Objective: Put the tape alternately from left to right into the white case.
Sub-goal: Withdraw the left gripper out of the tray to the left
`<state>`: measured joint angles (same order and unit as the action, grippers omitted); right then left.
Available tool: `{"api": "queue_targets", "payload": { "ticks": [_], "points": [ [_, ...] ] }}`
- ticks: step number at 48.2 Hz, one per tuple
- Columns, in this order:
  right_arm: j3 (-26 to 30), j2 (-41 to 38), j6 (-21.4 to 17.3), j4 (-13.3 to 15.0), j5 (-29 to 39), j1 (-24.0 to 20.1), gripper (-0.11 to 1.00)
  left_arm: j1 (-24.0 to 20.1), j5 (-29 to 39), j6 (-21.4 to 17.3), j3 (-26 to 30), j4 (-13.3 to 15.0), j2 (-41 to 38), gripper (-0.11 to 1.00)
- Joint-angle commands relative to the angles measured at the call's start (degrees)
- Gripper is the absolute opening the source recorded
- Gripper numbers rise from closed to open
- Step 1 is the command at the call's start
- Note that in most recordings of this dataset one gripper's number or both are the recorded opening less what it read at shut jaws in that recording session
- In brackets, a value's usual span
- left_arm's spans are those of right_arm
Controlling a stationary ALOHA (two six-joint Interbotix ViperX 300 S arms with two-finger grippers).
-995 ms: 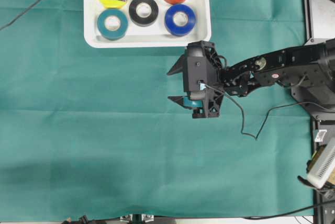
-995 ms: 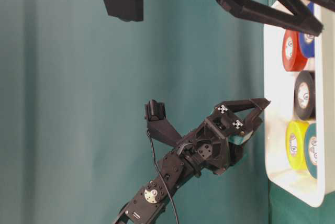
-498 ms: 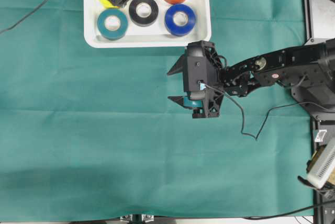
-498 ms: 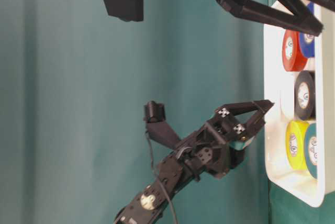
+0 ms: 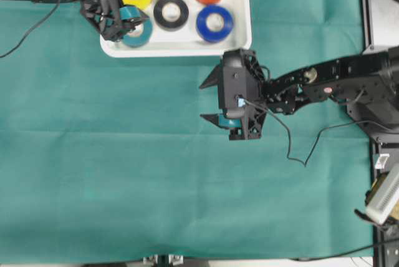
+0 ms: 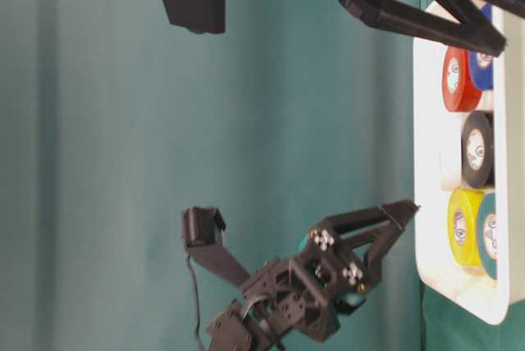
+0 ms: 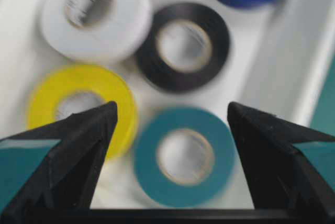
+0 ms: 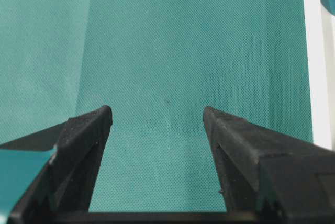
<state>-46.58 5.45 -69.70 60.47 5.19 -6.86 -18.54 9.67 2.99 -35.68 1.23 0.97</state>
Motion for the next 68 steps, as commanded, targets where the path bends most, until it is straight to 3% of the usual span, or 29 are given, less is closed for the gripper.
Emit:
{"api": "queue_targets", "payload": {
  "ticks": [1,33,68],
  "points": [
    [0.7,1.85,0.0,0.09,-0.09,-0.18,0.78,1.85,-0.97,-0.09,-1.05,0.09,3.16,0.84],
    [0.97,1.85,0.0,0.0,1.93,-0.18,0.78,15.56,-6.77,-0.26,-12.04,0.09,10.72,0.83],
    [1.58,1.85,0.0,0.09,1.93,-0.18,0.78,17.75,-12.48,-0.35,-17.84,0.09,14.85,0.83]
  ]
}}
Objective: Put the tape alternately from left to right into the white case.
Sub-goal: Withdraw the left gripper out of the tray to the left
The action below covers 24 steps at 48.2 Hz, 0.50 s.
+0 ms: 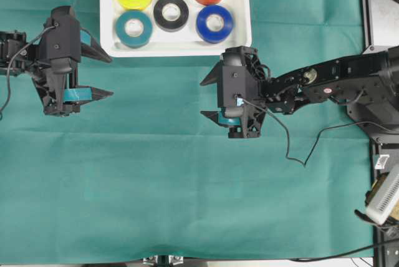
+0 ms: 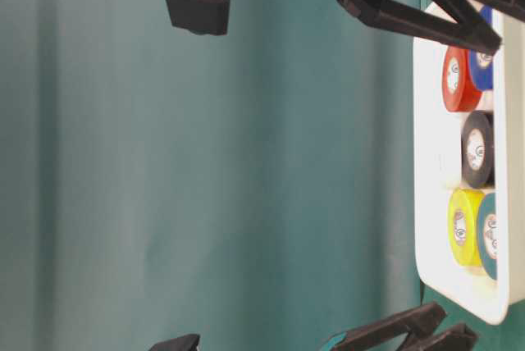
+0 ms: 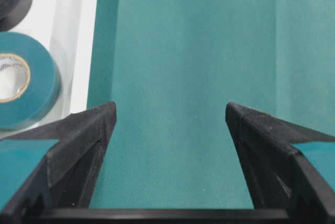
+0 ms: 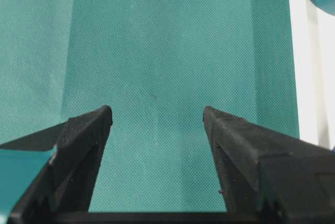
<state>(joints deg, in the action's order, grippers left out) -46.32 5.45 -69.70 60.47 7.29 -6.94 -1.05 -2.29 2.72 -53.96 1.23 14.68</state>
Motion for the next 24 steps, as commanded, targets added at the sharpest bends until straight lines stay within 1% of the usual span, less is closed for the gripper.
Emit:
{"api": "queue_targets", "payload": {
  "ticks": [1,14,24],
  "points": [
    [1.41,1.85,0.0,0.09,-0.18,-0.09,0.78,0.26,-0.53,-0.09,0.35,0.09,1.14,0.83],
    [1.23,2.9,0.0,0.09,0.09,-0.09,0.78,0.26,-0.53,-0.18,0.26,0.09,1.67,0.83],
    [0.62,5.45,0.0,0.09,1.85,-0.09,0.78,0.26,-0.53,-0.09,-1.58,0.09,5.01,0.83]
  ]
}}
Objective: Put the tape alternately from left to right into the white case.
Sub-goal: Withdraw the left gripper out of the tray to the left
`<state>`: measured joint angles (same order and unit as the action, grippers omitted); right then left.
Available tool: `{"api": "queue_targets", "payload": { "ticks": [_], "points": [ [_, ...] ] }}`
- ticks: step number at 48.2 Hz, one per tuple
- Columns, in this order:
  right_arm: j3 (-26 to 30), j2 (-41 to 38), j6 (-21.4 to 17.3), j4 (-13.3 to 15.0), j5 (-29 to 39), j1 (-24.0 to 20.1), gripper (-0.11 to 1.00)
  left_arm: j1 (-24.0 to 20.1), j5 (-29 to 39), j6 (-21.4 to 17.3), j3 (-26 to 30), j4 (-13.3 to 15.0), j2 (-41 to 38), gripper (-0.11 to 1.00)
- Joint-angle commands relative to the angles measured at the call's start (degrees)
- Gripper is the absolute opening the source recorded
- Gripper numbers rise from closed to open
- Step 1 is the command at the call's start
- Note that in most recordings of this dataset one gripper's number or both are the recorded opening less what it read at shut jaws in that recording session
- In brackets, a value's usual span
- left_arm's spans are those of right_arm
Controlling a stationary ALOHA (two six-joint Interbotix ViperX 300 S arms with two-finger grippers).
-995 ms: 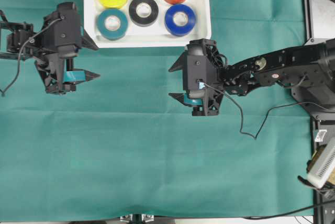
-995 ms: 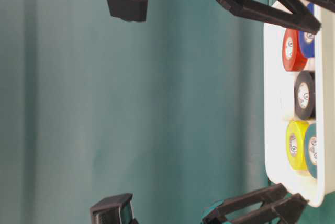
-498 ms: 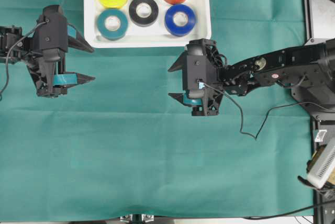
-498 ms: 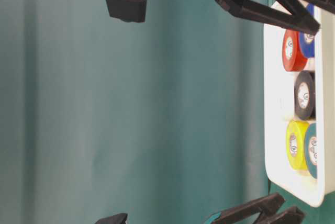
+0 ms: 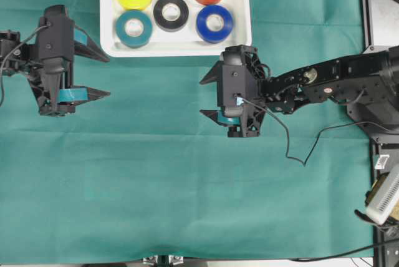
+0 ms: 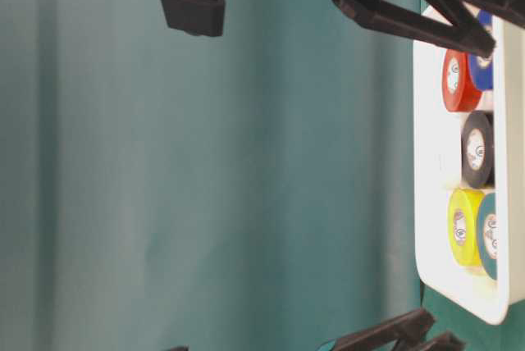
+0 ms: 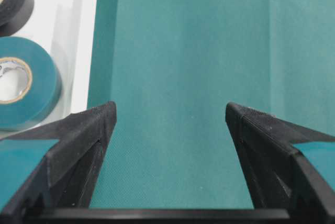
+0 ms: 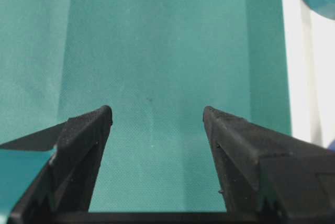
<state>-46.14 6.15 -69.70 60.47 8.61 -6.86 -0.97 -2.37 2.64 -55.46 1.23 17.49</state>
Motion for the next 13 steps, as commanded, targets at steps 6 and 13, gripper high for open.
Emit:
{"api": "queue_targets", "payload": {
  "ticks": [6,13],
  "points": [
    [-0.79,7.03,0.09,0.09,2.02,-0.18,0.78,0.18,-0.44,0.0,-1.49,0.09,5.36,0.83],
    [-2.11,9.84,0.09,0.18,2.37,-0.18,0.78,0.18,-0.44,0.0,-3.6,0.09,9.32,0.83]
  ]
}}
